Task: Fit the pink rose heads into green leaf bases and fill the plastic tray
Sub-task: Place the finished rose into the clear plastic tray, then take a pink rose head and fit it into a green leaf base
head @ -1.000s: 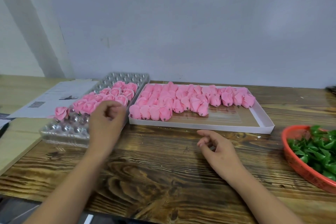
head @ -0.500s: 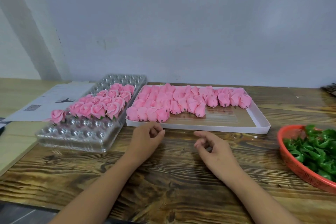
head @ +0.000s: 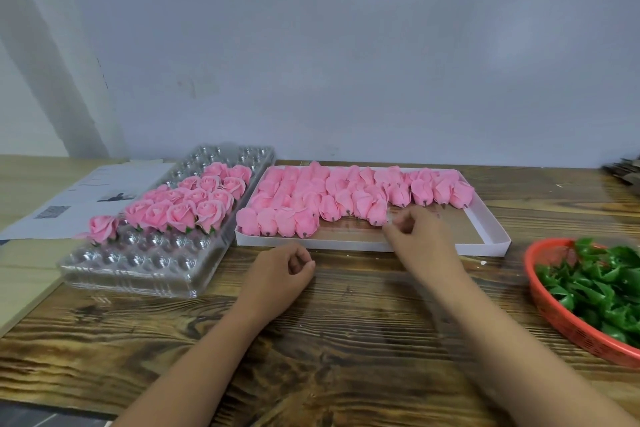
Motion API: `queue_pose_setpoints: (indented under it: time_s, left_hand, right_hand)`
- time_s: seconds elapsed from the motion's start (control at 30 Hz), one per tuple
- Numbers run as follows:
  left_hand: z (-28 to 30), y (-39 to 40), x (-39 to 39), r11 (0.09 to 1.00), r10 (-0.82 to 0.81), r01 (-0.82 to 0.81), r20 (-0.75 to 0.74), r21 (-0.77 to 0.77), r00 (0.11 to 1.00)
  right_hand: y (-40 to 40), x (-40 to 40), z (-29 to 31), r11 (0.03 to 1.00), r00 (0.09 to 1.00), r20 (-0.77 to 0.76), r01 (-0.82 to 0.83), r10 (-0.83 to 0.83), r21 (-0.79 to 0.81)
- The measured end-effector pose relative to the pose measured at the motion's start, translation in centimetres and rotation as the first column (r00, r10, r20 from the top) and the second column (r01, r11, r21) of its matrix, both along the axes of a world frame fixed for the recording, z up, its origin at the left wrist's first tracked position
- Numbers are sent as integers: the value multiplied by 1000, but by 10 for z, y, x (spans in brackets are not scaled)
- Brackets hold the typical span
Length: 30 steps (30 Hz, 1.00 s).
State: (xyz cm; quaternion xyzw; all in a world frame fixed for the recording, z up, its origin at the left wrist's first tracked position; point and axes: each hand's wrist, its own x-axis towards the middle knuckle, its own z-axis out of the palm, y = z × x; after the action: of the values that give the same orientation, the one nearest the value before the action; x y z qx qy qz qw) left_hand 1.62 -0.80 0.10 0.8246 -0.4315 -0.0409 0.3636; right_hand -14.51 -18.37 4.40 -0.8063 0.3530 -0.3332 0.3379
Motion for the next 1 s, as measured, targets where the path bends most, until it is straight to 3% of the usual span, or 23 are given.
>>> queue_pose_setpoints:
  time_s: [0.17, 0.3, 0.43, 0.8, 1.0]
  left_hand:
    - [-1, 2, 1, 999, 3, -5, -48, -46, 999]
    - [-3, 2, 2, 997, 0, -6, -70, -75, 998]
    - [-3, 1, 4, 996, 2, -11, -93, -94, 996]
    - [-2, 2, 4, 992, -15, -1, -127, -125, 992]
    - [-2, 1, 5, 992, -16, -2, -139, -127, 990]
  right_hand:
    - [-35, 29, 18, 979, 972, -219, 118, -80, 167]
    - [-48, 48, 6, 872, 983, -165, 145, -76, 467]
    - [-51, 67, 3, 866, 985, -133, 160, -110, 474]
    - [-53, 91, -8, 911, 957, -229, 247, -176, 332]
    - [-54, 90, -8, 907, 959, -229, 240, -167, 346]
